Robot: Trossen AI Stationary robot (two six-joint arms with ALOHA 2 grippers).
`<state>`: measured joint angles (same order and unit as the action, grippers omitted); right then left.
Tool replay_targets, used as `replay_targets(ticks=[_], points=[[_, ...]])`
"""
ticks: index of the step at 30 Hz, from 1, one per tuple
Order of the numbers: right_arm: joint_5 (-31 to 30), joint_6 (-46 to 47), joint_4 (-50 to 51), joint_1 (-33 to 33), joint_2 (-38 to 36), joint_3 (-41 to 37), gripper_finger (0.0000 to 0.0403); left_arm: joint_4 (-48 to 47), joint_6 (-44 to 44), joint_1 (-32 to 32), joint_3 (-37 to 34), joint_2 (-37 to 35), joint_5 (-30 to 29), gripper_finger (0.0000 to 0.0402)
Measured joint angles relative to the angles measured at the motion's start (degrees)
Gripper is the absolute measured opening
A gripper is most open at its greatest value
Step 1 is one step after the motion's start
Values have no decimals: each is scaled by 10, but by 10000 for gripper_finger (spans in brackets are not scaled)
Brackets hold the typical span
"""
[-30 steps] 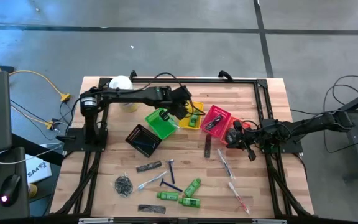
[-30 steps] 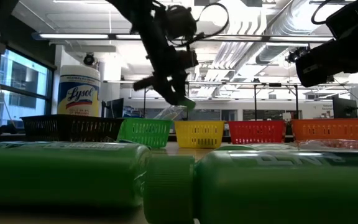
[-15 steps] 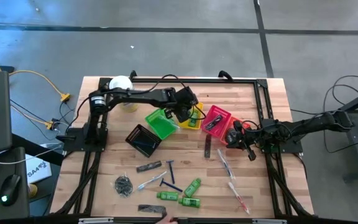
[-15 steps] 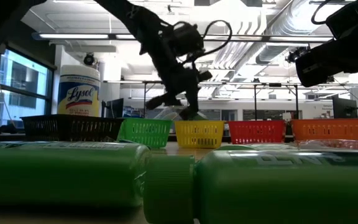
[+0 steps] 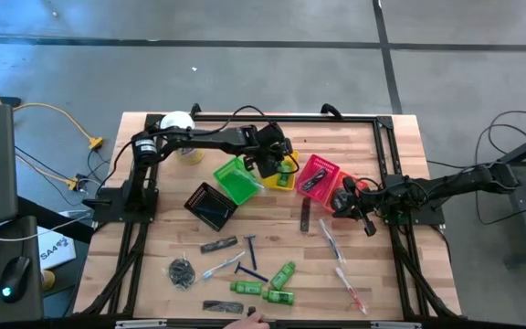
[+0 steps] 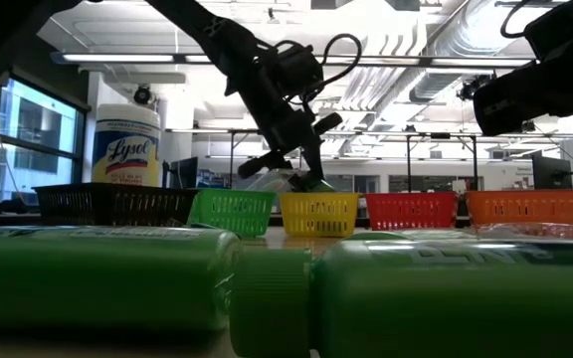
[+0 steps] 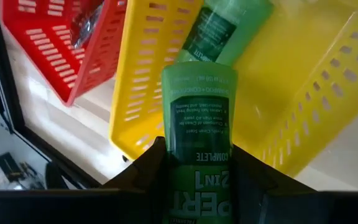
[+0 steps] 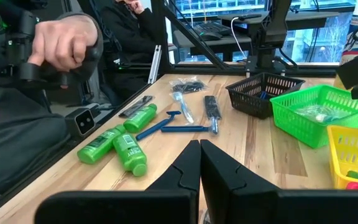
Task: Pick & Place Travel size toiletries
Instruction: Put the green shampoo into the yellow bin, then put the blue toothbrush into the green bin
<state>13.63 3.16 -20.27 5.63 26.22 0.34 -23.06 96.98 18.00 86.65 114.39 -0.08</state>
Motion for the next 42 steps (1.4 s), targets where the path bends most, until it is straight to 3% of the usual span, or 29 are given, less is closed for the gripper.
replay_targets(ticks=[8,19,37,42], points=[[3,-3,0,0,0,0,2,4,3,-4,0,2,61,116],[2,-9,0,0,0,0,2,15,17,-3,0,29,72,120],[0,-15,-1,0,12,0,2,67,-66,-4,0,29,74,215],[-2,-13,-1,0,20,0,2,35,-108,-4,0,-11,43,222]])
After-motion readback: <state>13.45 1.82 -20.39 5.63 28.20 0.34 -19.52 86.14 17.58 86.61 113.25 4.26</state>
